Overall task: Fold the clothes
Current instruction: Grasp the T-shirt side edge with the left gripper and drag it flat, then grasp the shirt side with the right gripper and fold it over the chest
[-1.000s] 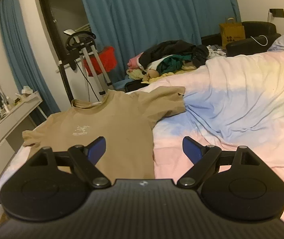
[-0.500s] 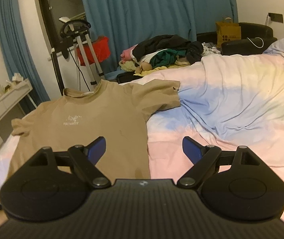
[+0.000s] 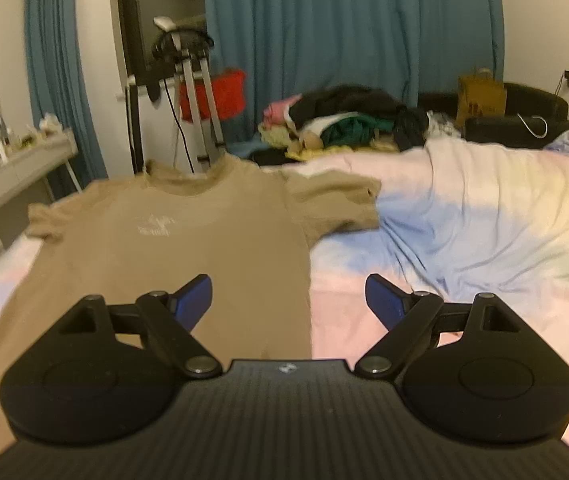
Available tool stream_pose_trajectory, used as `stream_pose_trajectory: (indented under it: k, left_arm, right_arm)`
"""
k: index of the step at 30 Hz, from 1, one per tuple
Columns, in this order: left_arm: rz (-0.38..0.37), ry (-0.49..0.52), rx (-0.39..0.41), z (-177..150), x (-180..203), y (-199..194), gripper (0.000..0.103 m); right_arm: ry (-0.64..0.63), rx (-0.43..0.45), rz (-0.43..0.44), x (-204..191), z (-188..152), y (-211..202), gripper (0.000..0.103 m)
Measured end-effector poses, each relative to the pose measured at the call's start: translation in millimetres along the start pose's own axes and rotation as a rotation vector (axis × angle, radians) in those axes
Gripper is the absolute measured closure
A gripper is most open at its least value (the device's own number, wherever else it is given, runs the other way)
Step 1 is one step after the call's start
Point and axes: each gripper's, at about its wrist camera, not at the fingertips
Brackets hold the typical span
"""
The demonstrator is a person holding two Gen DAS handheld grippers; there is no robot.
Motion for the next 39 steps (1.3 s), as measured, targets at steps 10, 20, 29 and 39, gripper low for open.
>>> stream_pose_trajectory:
  k: [10, 20, 29, 39]
  left_arm:
    - [-0.231, -0.031, 0.376, 14.0, 108.9, -23.7, 0.015]
    - [-0.140, 0.084, 0.471, -7.0, 134.3, 65.9, 0.014]
    - [-0.228, 0.095, 0.522, 16.6, 138.9, 123.3, 0.014]
    - [-0.295, 0.033, 0.488, 33.9, 137.7, 158.0, 0.014]
  right_arm:
    - [0.653, -0.048, 0.071, 73.1, -8.6, 107.0, 0.016]
    - [0.959, 0.034, 0.056, 120.1, -53.3, 225.7, 0.017]
    - [0.866, 0.218, 0.017, 113.5, -47.2, 305.6, 0.015]
    - [0.810, 0.173, -0.040, 115.8, -18.0, 356.6, 0.056]
Point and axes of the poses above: each gripper's, at about its wrist camera, not at the fingertips, and y roughly the way its jaws point, x to its right, z to its top, and after that the axes turned 8 degrees about x, right-handed
